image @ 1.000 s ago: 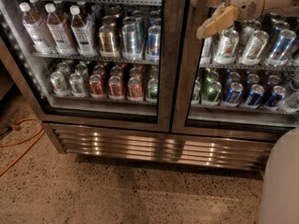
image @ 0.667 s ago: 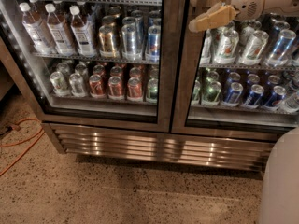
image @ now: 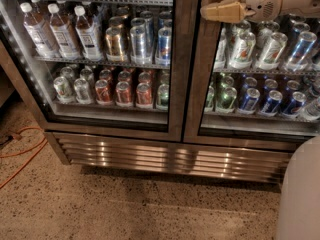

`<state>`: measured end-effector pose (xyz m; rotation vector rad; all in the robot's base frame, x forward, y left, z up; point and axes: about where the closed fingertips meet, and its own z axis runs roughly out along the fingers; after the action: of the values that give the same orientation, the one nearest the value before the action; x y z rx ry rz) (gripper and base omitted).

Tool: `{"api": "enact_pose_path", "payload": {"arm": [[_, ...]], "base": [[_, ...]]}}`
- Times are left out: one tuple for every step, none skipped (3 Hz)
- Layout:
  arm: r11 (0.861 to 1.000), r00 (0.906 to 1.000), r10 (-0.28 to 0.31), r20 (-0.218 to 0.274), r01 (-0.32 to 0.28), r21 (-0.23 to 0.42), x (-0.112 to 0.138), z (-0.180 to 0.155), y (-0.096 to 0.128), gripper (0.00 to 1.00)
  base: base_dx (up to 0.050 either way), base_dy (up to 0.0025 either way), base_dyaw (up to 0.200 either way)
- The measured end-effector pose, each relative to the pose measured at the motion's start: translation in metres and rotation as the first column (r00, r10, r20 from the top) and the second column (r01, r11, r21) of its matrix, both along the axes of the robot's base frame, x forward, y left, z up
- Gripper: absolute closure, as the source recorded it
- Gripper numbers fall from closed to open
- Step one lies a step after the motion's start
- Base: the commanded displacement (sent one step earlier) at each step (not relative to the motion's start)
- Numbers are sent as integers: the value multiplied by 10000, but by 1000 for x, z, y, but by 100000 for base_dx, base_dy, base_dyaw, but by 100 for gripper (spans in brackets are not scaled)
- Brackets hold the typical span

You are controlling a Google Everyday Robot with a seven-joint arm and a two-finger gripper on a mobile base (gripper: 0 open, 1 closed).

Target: Open right fridge door

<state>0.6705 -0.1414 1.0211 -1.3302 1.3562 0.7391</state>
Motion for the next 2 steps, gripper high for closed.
{"api": "enact_pose_path", "payload": {"arm": [[9980,9986,-484,213,492,-393,5,3,-3,97],[9980,9986,-486,215,494,-394,11,3,-4,100]], "base": [[0,0,0],[0,0,0]]}}
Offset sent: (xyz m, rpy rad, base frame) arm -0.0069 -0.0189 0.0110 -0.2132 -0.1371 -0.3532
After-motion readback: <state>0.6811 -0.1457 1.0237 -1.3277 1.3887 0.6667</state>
